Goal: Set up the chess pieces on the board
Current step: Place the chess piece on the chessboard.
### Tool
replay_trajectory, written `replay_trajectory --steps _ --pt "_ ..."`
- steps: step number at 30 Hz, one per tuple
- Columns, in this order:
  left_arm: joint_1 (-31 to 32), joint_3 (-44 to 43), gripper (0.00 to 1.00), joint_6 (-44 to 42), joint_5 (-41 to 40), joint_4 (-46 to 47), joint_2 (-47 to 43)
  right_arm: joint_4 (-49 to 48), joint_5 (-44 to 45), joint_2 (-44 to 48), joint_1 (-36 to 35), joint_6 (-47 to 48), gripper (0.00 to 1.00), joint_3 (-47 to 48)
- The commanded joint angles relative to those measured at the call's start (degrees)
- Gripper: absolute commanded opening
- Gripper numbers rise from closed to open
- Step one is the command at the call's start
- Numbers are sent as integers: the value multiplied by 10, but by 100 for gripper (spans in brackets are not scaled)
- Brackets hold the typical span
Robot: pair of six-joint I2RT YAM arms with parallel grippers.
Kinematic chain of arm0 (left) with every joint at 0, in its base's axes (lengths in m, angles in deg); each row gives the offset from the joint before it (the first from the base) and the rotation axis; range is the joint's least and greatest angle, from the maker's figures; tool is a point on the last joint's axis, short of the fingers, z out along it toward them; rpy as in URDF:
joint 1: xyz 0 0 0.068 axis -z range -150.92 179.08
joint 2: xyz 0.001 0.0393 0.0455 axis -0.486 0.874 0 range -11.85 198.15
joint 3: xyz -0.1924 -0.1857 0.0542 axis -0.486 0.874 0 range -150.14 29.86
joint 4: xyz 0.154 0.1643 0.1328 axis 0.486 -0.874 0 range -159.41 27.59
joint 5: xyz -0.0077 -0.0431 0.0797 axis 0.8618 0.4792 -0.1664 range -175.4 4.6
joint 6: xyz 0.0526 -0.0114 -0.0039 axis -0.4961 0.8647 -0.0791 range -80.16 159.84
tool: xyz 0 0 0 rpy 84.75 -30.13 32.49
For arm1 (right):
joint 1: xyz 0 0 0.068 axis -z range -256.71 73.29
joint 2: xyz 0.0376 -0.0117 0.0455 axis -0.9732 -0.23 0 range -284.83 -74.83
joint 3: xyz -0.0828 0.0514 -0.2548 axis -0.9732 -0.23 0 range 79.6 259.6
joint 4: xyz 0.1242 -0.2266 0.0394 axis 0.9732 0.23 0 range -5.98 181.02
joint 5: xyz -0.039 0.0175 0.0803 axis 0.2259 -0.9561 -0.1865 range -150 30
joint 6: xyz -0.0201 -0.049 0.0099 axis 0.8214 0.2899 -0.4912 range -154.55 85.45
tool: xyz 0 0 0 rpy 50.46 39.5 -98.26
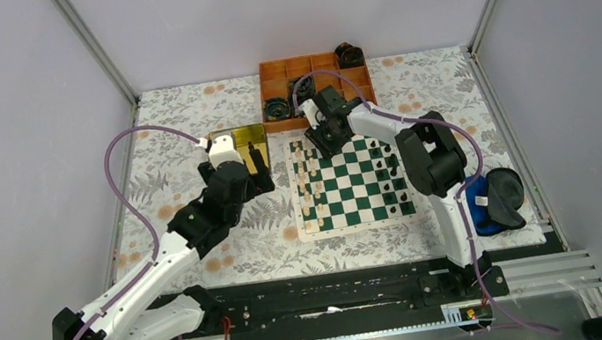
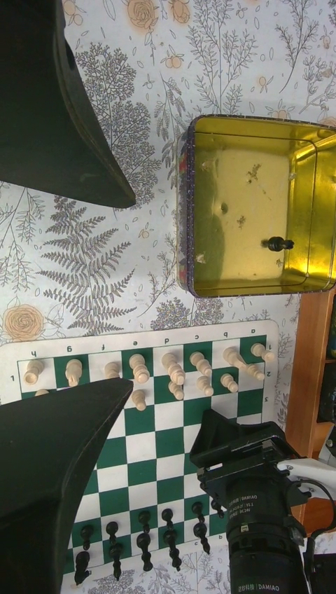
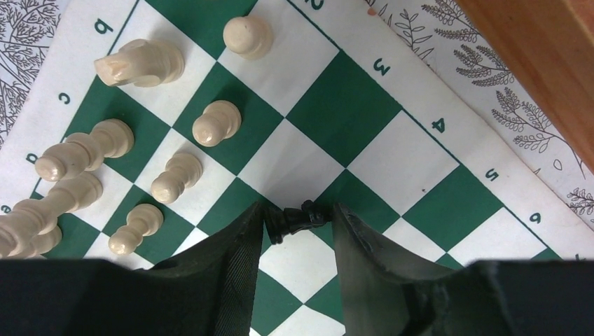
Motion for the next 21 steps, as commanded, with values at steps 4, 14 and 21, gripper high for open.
replay_trajectory --steps 4,14,21 --pt "-4 -5 99 -3 -5 25 4 -17 -2 6 -7 8 53 -6" --pt "-4 -1 99 2 0 26 -1 -18 -7 24 -9 -4 60 -7" --pt "-4 0 99 6 6 25 -7 -29 -9 47 -9 -31 61 -13"
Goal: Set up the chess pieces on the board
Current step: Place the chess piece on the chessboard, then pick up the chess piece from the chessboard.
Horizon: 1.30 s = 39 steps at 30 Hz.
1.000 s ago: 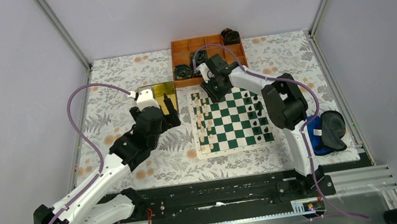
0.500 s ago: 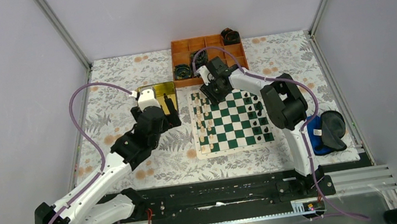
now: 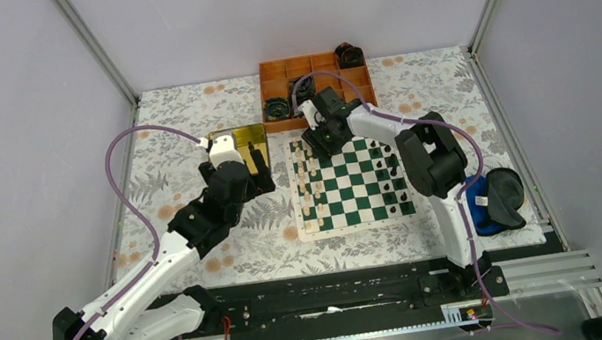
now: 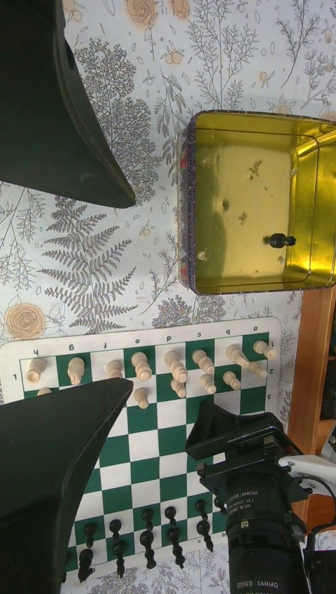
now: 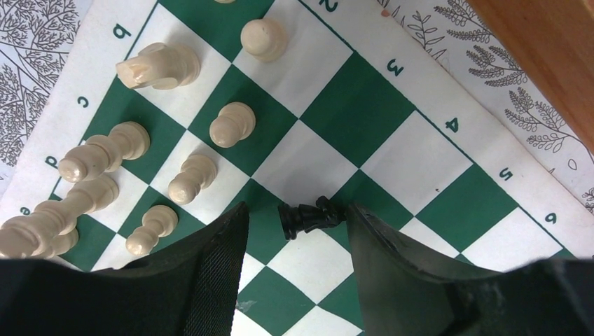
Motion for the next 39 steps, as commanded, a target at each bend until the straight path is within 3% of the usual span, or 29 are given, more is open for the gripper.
replay_trajectory --steps 1,15,23,30,39 --pt "-4 0 99 4 1 25 -10 -20 -2 46 -3 -32 61 -3" --pt "-4 0 99 -7 20 19 -27 17 102 60 -6 -201 61 74" --pt "-4 4 99 -10 37 18 -36 124 199 17 -28 -391 56 170" --pt "-4 13 99 -8 51 15 -62 128 203 -1 -39 -548 44 142" --pt "-4 18 99 -18 60 6 -82 111 244 15 -53 -602 44 69"
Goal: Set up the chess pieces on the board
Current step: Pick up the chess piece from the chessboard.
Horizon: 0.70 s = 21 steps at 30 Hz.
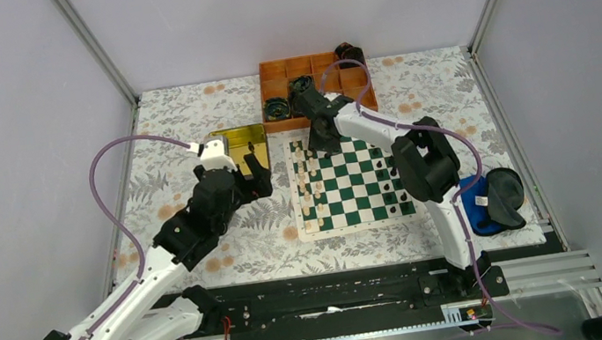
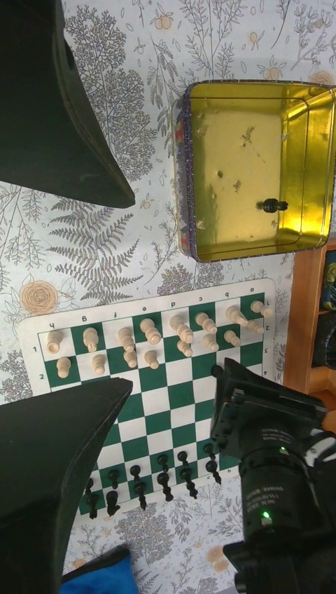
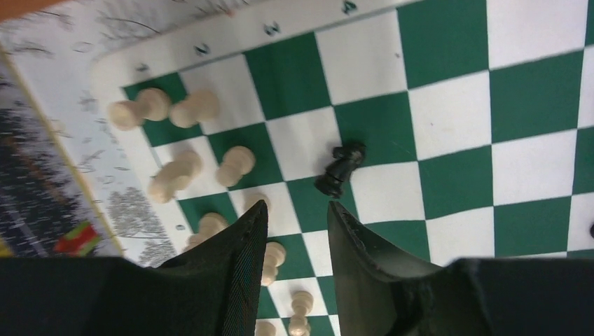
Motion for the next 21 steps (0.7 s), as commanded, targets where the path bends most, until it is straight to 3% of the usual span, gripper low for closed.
replay_trajectory --steps 1,21 --pt "-4 7 99 -18 7 8 -13 -3 40 18 -5 -39 44 -23" --pt "-4 8 99 -29 6 9 3 -3 67 -2 18 -9 45 -12"
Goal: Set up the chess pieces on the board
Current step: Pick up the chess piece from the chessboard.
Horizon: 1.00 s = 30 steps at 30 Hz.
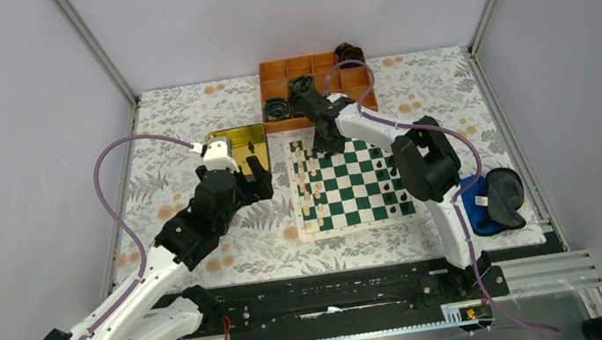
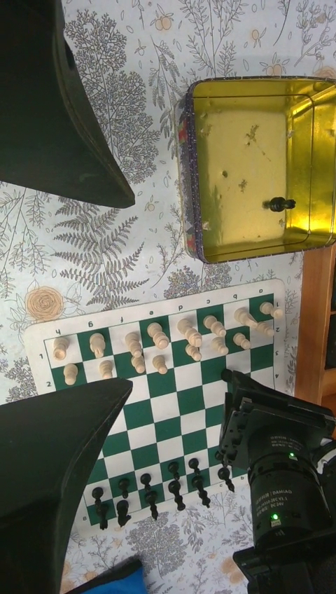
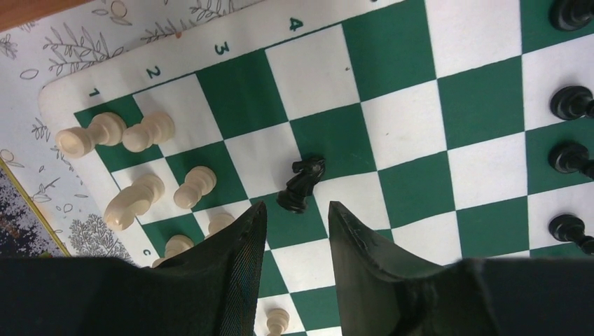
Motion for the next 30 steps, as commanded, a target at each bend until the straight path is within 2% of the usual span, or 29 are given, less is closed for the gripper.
replay_trajectory --steps 1,30 --pt "-4 1 99 -16 -4 9 6 -8 21 -5 18 3 45 16" --pt "-4 8 99 -19 -10 16 19 -19 -20 -39 32 10 44 37"
